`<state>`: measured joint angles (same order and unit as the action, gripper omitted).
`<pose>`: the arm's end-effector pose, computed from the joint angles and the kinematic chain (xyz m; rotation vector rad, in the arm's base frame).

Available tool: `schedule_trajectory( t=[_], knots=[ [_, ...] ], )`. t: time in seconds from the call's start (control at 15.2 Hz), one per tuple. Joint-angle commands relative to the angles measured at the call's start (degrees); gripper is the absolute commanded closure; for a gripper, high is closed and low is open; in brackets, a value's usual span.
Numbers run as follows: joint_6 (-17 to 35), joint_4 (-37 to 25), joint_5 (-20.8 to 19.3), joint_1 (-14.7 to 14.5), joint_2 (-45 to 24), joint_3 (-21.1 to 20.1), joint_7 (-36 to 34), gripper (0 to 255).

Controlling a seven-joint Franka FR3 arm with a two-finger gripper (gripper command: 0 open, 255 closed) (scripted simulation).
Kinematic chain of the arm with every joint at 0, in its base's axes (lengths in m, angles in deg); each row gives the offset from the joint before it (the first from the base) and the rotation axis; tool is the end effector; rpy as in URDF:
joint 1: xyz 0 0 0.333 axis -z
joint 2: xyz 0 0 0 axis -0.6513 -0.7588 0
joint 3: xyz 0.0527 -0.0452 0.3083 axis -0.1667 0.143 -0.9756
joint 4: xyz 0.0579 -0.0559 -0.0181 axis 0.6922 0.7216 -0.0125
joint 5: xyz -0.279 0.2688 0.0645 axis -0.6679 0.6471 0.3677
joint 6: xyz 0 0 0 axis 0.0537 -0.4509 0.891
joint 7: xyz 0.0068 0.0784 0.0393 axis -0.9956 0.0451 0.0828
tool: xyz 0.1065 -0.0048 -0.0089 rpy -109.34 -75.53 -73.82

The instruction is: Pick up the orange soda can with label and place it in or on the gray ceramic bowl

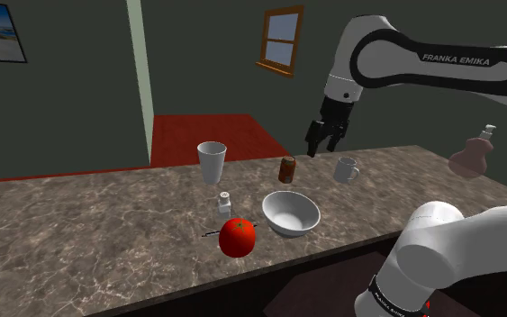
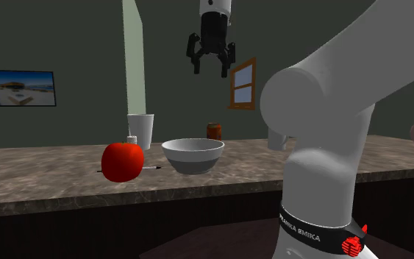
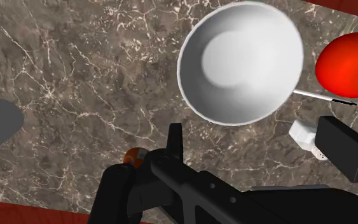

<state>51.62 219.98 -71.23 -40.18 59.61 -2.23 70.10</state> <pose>0.3059 -0.0070 0.5765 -3.0931 0.2226 -0.0842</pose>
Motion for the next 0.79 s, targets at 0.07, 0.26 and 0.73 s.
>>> schedule_trajectory(
  t=[0.07,0.26,0.73],
  knots=[
    [1.5,0.1,-0.5,0.3,-1.5,0.7,0.8,0],
    [6.0,-0.1,-2.0,1.0,-6.4,2.7,3.3,0],
    [15.5,-3.2,-4.0,2.2,-19.6,7.3,8.7,0]
  ],
)
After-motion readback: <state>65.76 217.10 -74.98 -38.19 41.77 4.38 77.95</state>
